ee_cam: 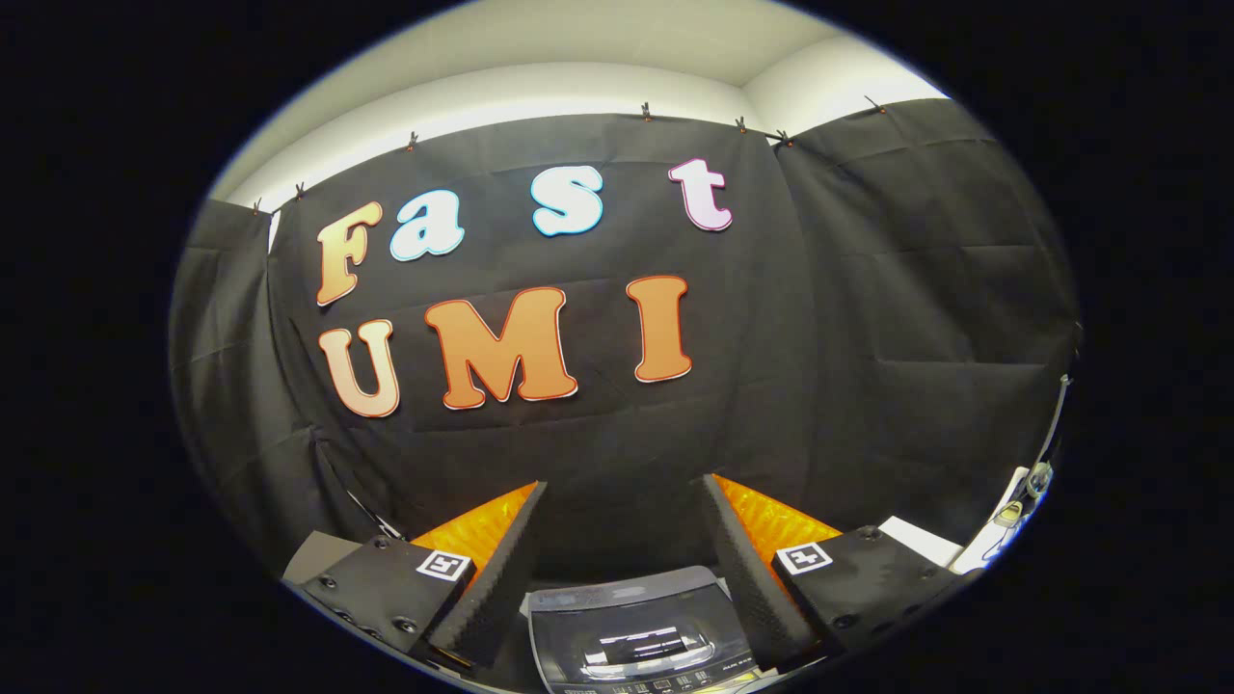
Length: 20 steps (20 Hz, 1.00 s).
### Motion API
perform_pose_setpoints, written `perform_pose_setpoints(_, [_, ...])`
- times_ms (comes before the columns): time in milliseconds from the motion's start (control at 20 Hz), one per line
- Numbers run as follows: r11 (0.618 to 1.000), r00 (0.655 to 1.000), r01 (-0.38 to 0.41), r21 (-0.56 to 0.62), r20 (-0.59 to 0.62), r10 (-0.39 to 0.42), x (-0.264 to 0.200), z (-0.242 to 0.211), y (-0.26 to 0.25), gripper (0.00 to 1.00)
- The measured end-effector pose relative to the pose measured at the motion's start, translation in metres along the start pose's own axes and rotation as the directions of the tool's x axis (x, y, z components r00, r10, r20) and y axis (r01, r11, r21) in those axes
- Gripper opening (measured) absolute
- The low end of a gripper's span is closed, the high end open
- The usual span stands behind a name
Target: Put the clothes into the washing machine and then close the washing machine lid.
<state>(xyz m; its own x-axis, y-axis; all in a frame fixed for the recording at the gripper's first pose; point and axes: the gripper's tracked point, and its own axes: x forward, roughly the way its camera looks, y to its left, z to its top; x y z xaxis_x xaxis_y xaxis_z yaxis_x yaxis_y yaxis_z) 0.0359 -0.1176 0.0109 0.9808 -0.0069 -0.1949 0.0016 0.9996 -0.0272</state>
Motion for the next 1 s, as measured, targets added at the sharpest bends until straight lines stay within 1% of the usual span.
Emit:
perform_pose_setpoints(100, [1.0, 1.0, -0.004, 0.011, 0.004, 0.004, -0.007, 0.001, 0.002, 0.99])
perform_pose_setpoints(300, [1.0, 1.0, 0.008, -0.012, 0.019, -0.008, -0.009, 0.01, 0.001, 0.99])
perform_pose_setpoints(600, [1.0, 1.0, -0.018, -0.016, 0.017, 0.018, -0.011, 0.006, 0.013, 0.99])
perform_pose_setpoints(1000, [0.999, 0.999, -0.023, -0.027, 0.031, 0.023, -0.018, 0.009, 0.016, 0.99])
